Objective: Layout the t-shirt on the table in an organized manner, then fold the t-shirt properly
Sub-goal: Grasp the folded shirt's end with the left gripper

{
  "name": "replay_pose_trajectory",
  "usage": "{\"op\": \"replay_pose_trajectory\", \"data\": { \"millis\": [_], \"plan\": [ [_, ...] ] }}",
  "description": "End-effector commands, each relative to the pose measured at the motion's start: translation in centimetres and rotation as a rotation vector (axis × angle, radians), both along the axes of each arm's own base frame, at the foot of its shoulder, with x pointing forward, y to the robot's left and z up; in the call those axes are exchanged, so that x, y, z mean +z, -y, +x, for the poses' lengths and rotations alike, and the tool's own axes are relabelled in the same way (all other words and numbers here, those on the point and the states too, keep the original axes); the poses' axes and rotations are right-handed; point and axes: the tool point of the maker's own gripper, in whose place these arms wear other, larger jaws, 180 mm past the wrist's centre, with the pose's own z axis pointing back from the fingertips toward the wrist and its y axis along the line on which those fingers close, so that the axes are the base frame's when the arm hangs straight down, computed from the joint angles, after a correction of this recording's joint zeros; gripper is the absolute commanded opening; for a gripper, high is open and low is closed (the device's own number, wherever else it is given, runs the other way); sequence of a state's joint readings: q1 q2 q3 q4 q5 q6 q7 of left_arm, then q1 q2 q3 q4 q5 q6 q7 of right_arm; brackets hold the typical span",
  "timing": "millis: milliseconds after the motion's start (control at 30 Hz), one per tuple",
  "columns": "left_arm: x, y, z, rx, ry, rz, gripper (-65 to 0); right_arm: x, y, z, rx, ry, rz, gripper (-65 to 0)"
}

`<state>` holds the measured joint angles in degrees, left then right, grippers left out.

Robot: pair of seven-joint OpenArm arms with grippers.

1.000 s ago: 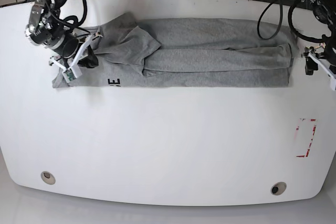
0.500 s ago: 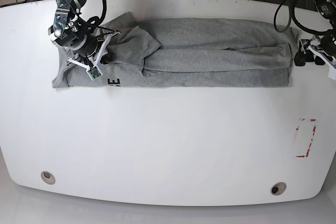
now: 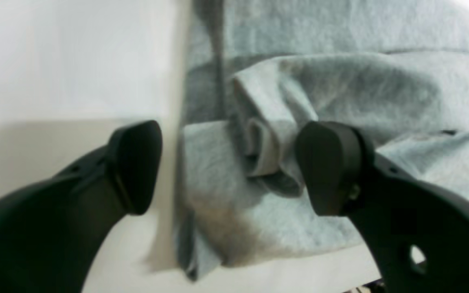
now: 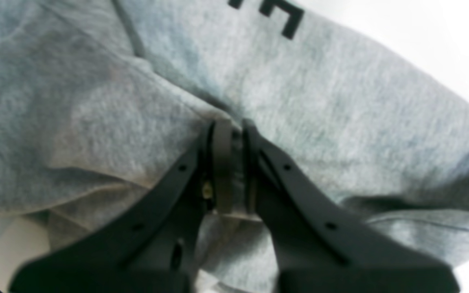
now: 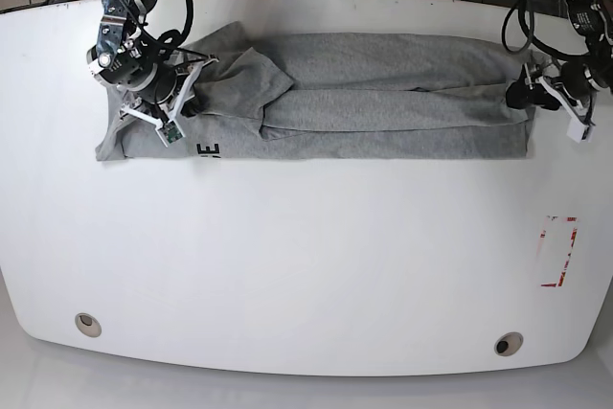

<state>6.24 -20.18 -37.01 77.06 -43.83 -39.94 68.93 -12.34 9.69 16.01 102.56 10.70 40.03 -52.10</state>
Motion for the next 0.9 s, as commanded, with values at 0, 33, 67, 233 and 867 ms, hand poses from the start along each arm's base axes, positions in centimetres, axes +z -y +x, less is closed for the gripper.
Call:
{"op": "replay_pose_trajectory", "data": {
  "millis": [0, 33, 67, 233, 867],
  "plan": [
    [0.7, -0.3, 0.5, -0.008, 0.022, 0.011, -13.3, 1.0, 0.0, 0.8, 0.002, 0.044, 0.01, -61.0],
    [0.7, -0.2, 0.5, -0.009, 0.02, 0.012, -13.3, 1.0, 0.0, 0.8, 0.002, 0.044, 0.01, -61.0],
    [0.6, -0.2, 0.5, -0.011, 0.019, 0.012, -13.6, 1.0, 0.0, 0.8, 0.002, 0.044, 0.01, -61.0],
    [0.3, 0.9, 0.7, -0.047, 0.009, 0.008, -35.7, 1.0, 0.1, 0.8, 0.001, 0.044, 0.01, -61.0],
    [3.9, 3.2, 2.2, -0.125, 0.135, 0.079, -63.3, -1.3, 0.5, 0.1, -0.022, -0.012, 0.035, -61.2]
  ]
}}
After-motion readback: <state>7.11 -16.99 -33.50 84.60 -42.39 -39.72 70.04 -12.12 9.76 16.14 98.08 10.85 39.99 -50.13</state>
